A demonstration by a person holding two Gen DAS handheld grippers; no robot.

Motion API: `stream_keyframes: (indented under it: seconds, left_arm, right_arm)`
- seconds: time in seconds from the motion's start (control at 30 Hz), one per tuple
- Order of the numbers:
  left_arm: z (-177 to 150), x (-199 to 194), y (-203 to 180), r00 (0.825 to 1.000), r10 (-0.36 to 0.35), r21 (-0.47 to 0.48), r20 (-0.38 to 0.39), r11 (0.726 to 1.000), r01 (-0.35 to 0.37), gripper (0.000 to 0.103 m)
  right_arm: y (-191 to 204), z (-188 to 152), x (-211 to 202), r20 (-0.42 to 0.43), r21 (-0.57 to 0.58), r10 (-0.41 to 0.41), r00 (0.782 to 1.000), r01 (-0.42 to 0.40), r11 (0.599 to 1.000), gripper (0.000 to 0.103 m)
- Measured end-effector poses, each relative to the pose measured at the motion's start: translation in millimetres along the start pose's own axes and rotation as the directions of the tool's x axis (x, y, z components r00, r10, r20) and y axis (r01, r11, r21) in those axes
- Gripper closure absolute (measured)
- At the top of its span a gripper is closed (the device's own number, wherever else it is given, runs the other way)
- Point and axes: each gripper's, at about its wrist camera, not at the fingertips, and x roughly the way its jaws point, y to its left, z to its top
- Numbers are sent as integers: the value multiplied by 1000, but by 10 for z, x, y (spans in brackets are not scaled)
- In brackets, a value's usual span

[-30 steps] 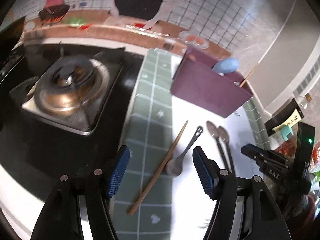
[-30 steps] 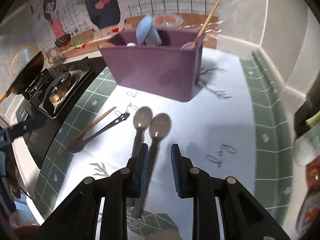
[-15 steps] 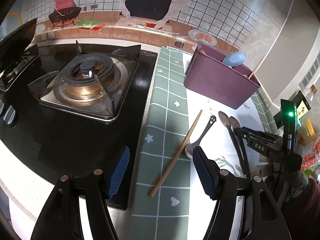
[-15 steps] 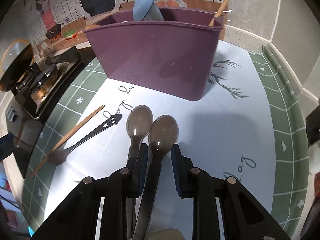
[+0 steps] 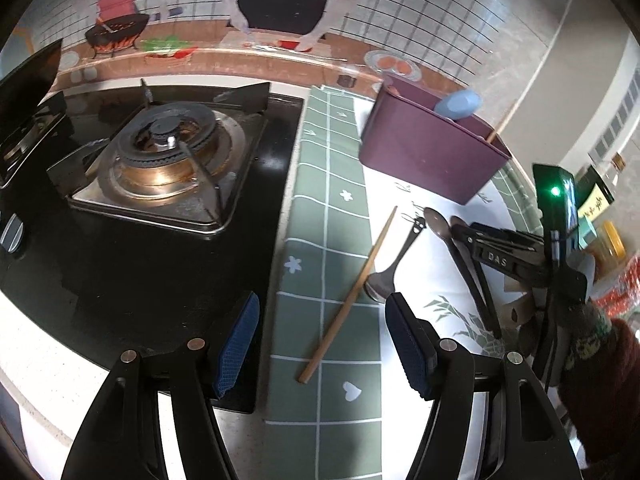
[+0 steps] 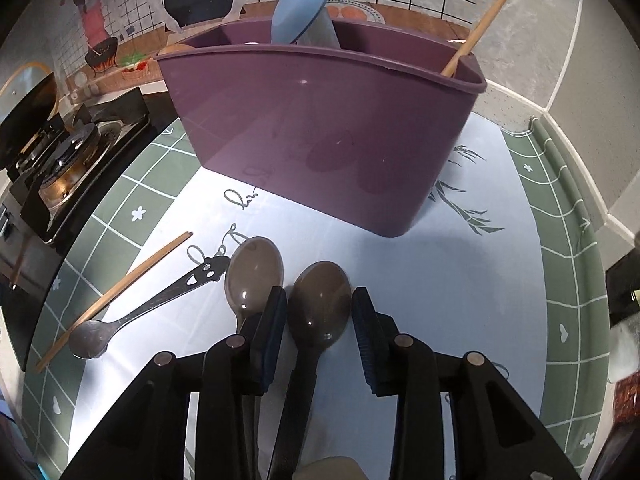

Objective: Organize utensils
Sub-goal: 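Lift the grey spoon with the right gripper while the left moves to the wooden chopstick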

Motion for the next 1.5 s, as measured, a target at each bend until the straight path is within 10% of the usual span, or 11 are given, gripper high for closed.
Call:
stream_keyframes:
  seconds: [0.83,1.2,1.5]
  left_arm:
    - [-7,437,-669,993,-32,183,-113,982,53,30]
    - [46,575,-250,981,22,147,-195,989,7,78]
    - [-10,649,-234,965,-34,96,-259,994,60,87]
  right_arm:
    - [-737,-816,-1197,105,206,-24,994,2,979,73]
    - [-783,-885,-1191,97,225,-18,995,-4,974,73]
    - [-685,-825,-1192,100,199,-6,995,-14,980,73]
